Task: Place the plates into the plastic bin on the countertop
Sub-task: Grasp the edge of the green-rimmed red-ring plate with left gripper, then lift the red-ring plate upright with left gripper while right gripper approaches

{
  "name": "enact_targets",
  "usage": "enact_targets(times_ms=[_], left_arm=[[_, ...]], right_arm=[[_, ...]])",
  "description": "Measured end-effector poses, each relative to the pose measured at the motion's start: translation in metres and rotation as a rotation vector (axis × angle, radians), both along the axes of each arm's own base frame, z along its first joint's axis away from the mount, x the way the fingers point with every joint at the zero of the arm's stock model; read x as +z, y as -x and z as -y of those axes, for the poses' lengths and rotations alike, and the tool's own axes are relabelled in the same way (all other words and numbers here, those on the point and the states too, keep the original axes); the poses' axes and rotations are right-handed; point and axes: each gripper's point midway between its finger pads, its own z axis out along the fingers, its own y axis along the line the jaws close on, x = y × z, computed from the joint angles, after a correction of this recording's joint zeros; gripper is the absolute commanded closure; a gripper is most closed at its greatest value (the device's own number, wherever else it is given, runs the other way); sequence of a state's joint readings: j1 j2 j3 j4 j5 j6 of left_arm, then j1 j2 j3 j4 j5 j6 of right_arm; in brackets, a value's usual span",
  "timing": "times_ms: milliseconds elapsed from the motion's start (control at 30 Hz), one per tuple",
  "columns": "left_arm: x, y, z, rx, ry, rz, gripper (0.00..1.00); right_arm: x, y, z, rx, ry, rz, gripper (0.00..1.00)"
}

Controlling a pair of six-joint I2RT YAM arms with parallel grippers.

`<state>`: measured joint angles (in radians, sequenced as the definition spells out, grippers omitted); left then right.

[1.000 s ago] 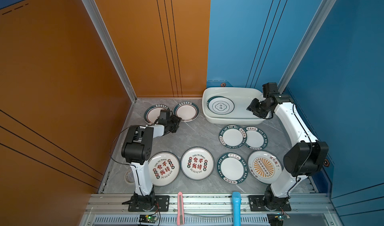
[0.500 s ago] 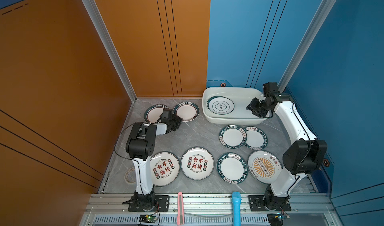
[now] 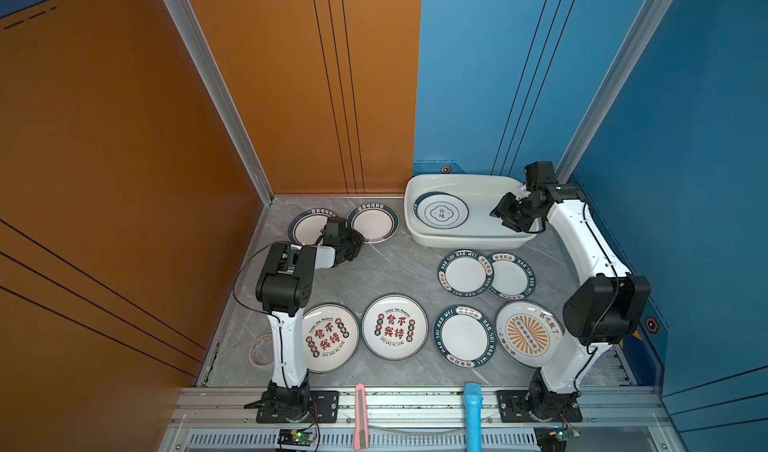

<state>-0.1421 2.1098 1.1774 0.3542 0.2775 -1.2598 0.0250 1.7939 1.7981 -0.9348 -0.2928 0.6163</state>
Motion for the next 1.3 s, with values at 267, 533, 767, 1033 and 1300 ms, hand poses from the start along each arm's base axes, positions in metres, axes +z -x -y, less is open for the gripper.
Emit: enact_targets(times_ms=[267, 533, 767, 1033, 1300], left_arm=[[0.005, -0.005, -0.002, 0.006, 0.041, 0.049, 0.96], [0.003, -0.003, -0.002, 0.012, 0.073, 0.056, 1.00], [0.005, 0.003, 0.000, 0.024, 0.111, 0.042, 1.00], [0.052, 0.012, 0.002, 0.015, 0.148, 0.103, 1.00], [0.103, 0.048, -0.002, 0.013, 0.180, 0.180, 1.00]], right_arm=[[0.002, 0.000, -0.004, 0.013, -0.016, 0.002, 0.50], [0.007, -0.001, -0.011, 0.028, -0.019, 0.016, 0.50], [0.007, 0.000, -0.019, 0.046, -0.019, 0.017, 0.50], [0.006, 0.000, -0.029, 0.069, -0.024, 0.015, 0.50], [0.003, -0.011, -0.042, 0.091, -0.030, 0.027, 0.49]])
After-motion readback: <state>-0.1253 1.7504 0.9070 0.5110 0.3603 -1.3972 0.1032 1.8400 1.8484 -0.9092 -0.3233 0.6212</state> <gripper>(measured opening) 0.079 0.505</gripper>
